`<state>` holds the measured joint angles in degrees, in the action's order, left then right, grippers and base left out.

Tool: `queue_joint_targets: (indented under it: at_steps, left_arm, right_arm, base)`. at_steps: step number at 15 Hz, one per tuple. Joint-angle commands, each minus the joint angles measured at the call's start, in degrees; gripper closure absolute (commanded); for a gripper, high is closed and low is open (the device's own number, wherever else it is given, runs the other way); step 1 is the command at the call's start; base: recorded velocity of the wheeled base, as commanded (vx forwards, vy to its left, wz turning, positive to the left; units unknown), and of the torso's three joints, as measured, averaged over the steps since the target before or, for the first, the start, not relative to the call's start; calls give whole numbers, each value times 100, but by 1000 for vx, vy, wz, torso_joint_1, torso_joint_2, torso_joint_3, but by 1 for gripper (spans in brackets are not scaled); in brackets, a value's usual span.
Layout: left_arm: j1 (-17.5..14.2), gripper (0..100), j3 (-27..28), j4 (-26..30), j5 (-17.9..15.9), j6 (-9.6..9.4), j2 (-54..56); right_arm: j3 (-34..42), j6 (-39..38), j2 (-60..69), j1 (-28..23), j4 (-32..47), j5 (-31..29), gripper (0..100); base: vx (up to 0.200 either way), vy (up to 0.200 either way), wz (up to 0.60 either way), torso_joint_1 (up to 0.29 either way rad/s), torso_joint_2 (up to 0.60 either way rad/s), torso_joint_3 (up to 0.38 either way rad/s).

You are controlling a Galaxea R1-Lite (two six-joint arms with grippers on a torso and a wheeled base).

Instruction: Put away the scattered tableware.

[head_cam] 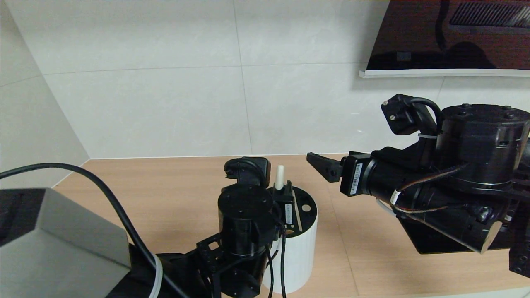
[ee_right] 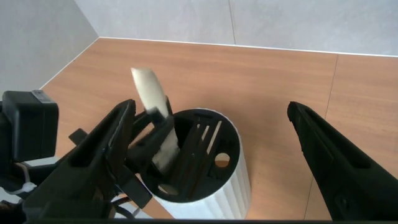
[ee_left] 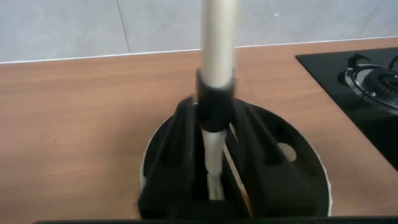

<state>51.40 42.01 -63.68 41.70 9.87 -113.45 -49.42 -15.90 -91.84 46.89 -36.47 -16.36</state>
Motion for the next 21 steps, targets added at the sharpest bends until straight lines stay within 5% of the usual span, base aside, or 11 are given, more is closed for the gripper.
queue_joint_targets:
  at_steps: [1, 7, 10, 15, 17, 21]
  left_arm:
    - [2, 0, -8, -4, -4, -3, 51]
    - [2, 0, -132, 14, -13, -21, 288]
    - [-33, 0, -553, 40, -277, -346, 1325]
    - [-1053, 0, -1494, 1236, -1428, -908, 3900]
    - [-1668, 0, -1801, 2273, -1894, -882, 5157]
    - [-2705, 0, -2452, 3661, -2079, -926, 7240]
  right_arm:
    - [3, -1, 0, 5, -9, 1, 0]
    - [-6, -1, 17, 5, 0, 1, 0]
    - [3, -1, 105, -145, 0, 1, 0]
    - [240, 8, 633, -619, 9, -60, 0]
    - [706, 8, 1204, -1015, 0, -69, 0]
    - [2165, 16, 2865, -1410, -9, -95, 0]
  base:
    - [0, 0, 0, 0, 0, 0]
    - [0, 0, 0, 0, 0, 0]
    - [0, 0, 0, 0, 0, 0]
    - [0, 0, 0, 0, 0, 0]
    - [0, 0, 0, 0, 0, 0]
    - [0, 0, 0, 0, 0, 0]
